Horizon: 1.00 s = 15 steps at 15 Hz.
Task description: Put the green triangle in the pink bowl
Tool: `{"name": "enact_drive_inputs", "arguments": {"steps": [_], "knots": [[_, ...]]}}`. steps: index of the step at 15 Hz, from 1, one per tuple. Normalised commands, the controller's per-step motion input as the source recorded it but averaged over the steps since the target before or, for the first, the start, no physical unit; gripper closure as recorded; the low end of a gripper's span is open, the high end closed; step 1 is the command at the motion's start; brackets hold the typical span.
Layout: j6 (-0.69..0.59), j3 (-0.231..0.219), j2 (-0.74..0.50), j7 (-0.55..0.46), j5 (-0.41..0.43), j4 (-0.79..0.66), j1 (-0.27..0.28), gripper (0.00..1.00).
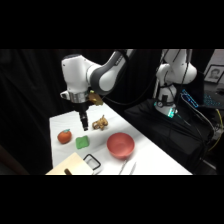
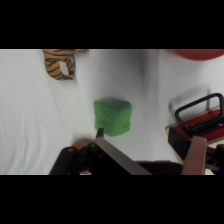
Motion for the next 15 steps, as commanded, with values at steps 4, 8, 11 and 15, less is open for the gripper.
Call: {"name": "enact_drive_inputs", "arguments": {"steps": [4,8,11,15], "knots": [[0.10,-0.043,0.39,0.13,0.071,0.44,-0.005,0.00],[0.03,-0.027,0.33,0.06,0.096,0.41,-0.030,0.00],[0.03,-0.002,0.29,0.01,0.108,0.35,-0.036,0.00],[0.01,0.034,0.27,-0.04,0.126,0.32,-0.050,0.00]]}}
